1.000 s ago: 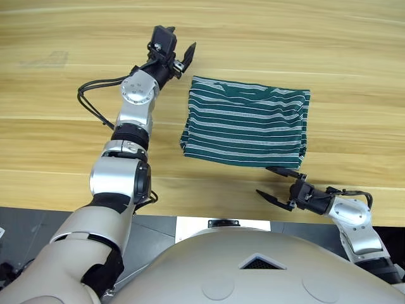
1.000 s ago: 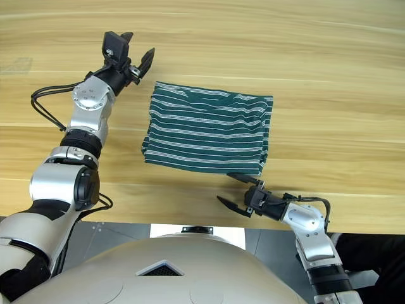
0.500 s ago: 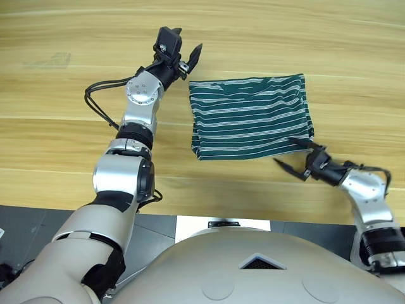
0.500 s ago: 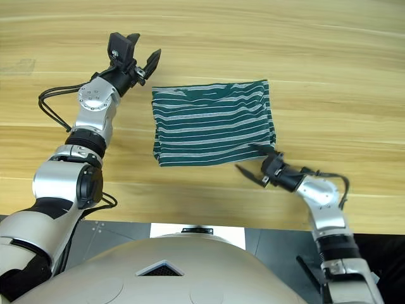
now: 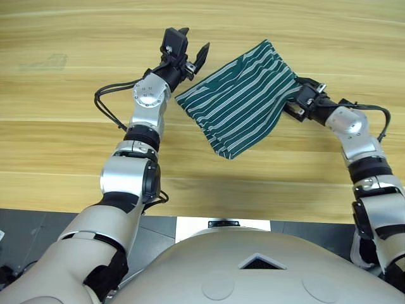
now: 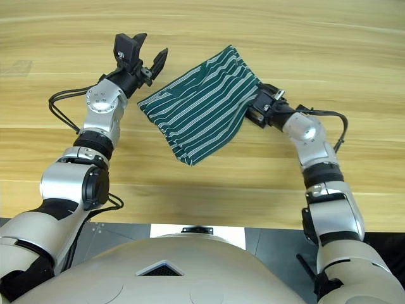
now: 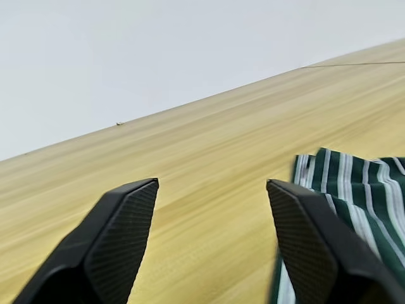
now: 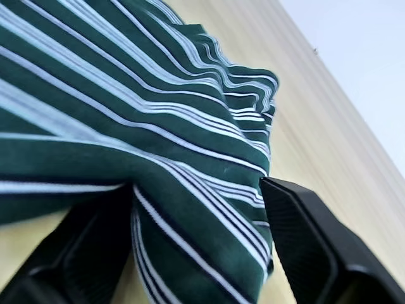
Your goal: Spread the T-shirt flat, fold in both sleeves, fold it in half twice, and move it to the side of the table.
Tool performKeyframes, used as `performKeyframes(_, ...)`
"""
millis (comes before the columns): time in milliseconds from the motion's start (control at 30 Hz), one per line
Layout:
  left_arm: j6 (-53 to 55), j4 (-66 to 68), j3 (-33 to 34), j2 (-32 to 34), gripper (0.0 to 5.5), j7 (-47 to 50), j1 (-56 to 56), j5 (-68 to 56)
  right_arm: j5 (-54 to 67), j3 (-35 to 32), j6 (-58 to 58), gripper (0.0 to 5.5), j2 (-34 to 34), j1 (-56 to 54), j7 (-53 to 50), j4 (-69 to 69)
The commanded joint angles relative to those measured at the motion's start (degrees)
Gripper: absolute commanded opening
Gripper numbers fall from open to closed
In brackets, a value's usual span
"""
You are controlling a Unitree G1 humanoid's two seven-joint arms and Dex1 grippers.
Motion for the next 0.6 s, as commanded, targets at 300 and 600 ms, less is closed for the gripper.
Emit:
performKeyframes(300,1.9,2.9,0.4,0.9,3.17,1.8,1.0,1.3,-6.5,3.1,-1.1,3.41,11.3,-11.7,-12.7,21.7)
performKeyframes(600,-4.4,-0.6,-0.7,-1.8,3.17,-14.3,3.3,-1.6,8.9,-10.5,-6.2,3.41,6.8,5.7,-8.1,-0.7)
